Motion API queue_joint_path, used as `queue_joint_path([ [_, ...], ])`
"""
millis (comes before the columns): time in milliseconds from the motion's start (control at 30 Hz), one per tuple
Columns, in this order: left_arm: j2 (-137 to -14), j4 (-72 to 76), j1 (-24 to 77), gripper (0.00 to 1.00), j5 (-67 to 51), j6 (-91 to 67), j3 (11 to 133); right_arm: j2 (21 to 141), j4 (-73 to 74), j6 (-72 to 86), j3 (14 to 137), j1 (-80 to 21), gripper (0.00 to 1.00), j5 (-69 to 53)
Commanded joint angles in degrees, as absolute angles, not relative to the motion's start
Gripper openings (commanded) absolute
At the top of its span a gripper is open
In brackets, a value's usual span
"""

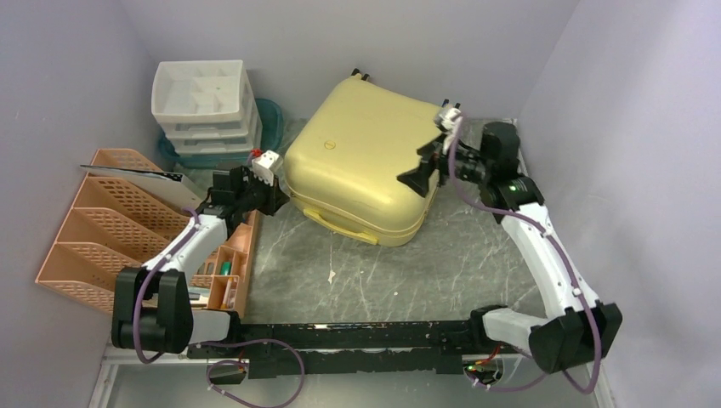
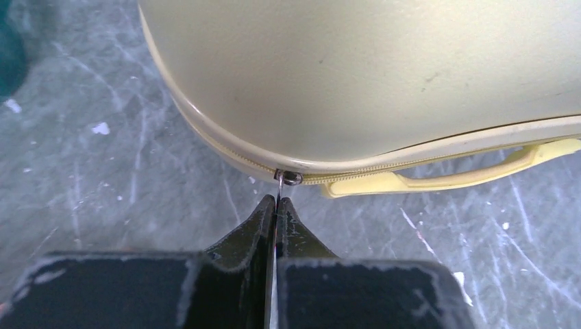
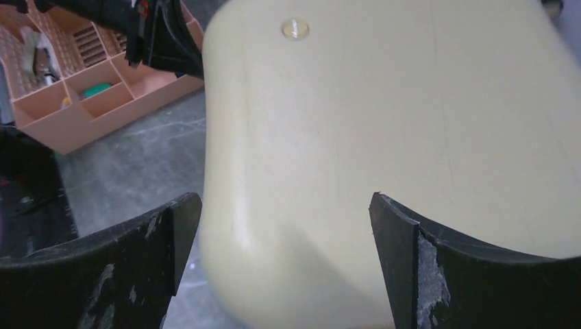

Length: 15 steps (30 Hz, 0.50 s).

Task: Open, take out, and arrange the luggage
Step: Unzip the luggage at the center of the board.

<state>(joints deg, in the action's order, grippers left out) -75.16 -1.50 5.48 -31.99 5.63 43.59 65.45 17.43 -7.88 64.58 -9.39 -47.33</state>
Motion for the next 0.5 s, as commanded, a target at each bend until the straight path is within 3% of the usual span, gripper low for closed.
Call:
queue_joint_path([
  [0,-71.55,4.17,6.11,0.05,-18.06,10.23,43.58,71.2,19.69,-16.39,74.38,-20.87,1.0,-28.65],
  [167,-72.24,6.34,7.52,0.05,-14.46,12.62,42.69,84.84,20.72,-17.57,87.03,-31.93,1.0,-17.46],
  [467,-72.26,10.05,8.78,0.05,-21.46,17.58,40.01,107.79,16.96,-6.1,110.55,-36.31,1.0,-8.27],
])
